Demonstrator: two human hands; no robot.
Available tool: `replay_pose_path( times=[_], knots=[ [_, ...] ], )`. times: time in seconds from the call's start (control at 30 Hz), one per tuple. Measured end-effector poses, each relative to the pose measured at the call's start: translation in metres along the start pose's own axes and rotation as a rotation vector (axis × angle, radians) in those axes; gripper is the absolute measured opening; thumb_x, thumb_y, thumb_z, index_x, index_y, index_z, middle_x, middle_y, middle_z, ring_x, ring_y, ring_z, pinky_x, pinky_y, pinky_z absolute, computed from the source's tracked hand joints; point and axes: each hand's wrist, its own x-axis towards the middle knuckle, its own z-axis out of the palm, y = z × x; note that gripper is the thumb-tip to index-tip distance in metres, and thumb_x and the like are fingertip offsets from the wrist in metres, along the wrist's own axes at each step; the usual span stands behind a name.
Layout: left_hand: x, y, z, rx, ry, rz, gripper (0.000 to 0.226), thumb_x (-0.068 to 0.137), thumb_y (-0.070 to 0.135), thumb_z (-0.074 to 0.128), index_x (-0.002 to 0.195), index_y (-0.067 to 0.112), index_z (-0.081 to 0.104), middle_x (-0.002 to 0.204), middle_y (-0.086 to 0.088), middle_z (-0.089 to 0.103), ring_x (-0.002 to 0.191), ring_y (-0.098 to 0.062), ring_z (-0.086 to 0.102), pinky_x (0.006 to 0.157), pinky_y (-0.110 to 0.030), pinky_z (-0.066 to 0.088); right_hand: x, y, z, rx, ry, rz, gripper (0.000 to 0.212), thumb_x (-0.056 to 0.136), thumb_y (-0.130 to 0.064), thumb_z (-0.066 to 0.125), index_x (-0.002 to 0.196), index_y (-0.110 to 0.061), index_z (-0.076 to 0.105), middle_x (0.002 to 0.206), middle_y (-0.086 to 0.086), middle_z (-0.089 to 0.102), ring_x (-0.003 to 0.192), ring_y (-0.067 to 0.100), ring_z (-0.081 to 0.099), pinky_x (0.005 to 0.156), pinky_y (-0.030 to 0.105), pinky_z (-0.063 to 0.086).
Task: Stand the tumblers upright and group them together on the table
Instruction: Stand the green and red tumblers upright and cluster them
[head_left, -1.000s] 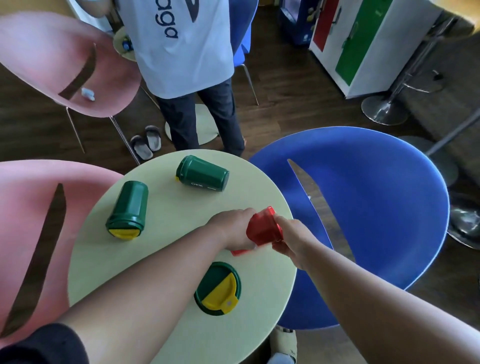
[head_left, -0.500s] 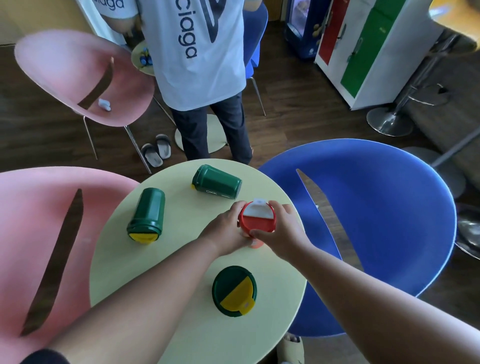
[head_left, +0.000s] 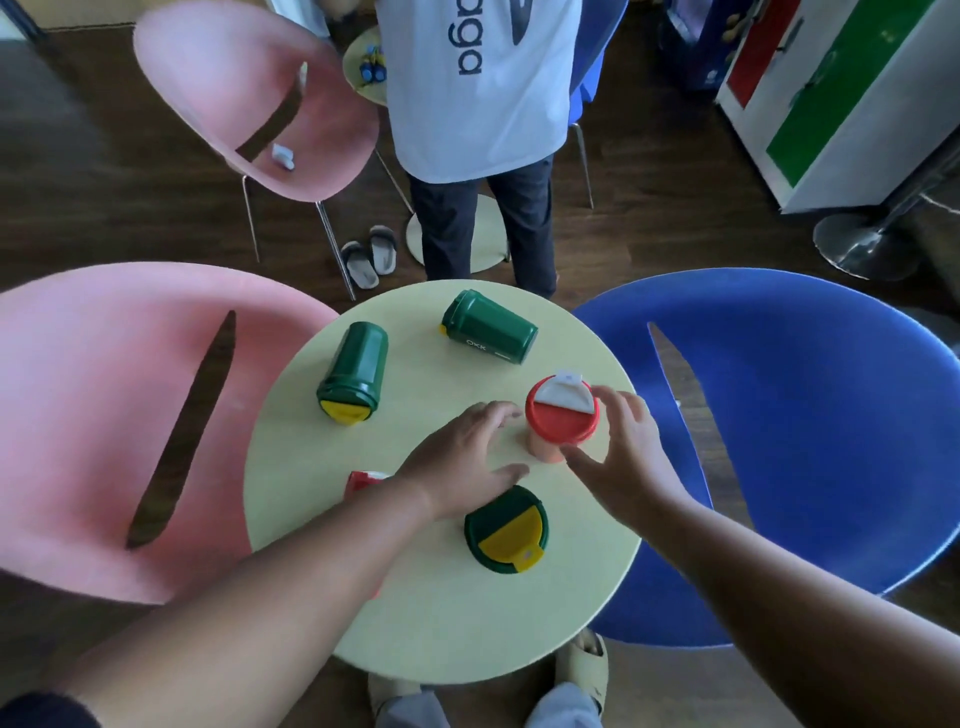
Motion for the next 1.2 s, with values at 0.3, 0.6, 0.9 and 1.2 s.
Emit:
replay_pose_path(
  times=[0.3,0.6,0.9,1.2],
  knots=[
    [-0.052,0.002,0.019,0.307,-0.187,-0.03,0.112,0.06,0.074,0.074,0.152,0.034,0.023,0.155,0.013,0.031,0.14,-0.011,0.035,0.111,-0.031,0.035,-0.014,0.003,0.022,-0.017,-0.542,0.151,0.047,0.094,-0.043,0.065,0.134,-0.022,0.054,0.104,-0.003,0.066,0.089,0.015,0.063,0.07,0.024,0.049],
    [-0.035,0.009,0.021,0.227,-0.083,-0.084,0.097,0.064,0.052,0.078,0.146,0.031,0.03,0.145,0.011,0.041,0.13,-0.012,0.045,0.103,-0.03,0.043,0.004,-0.004,0.019,0.107,-0.533,0.141,0.035,0.095,-0.034,0.064,0.128,-0.021,0.059,0.105,0.001,0.069,0.086,0.018,0.067,0.065,0.025,0.049],
    [-0.013,0.017,0.013,0.179,-0.123,-0.092,0.093,0.067,0.045,0.079,0.144,0.034,0.029,0.145,0.011,0.04,0.126,-0.014,0.047,0.097,-0.028,0.046,0.012,0.004,0.012,0.008,-0.442,0.111,0.031,0.095,-0.032,0.063,0.124,-0.022,0.059,0.09,-0.004,0.068,0.081,0.019,0.066,0.058,0.025,0.045],
    [-0.044,-0.011,-0.003,-0.044,-0.004,-0.16,0.087,0.072,0.06,0.074,0.147,0.038,0.034,0.146,0.016,0.042,0.131,0.0,0.043,0.11,-0.028,0.037,0.0,-0.03,-0.006,-0.247,-0.337,-0.219,0.017,0.092,-0.029,0.062,0.109,-0.026,0.06,0.086,-0.01,0.062,0.073,0.016,0.058,0.058,0.028,0.046]
  ],
)
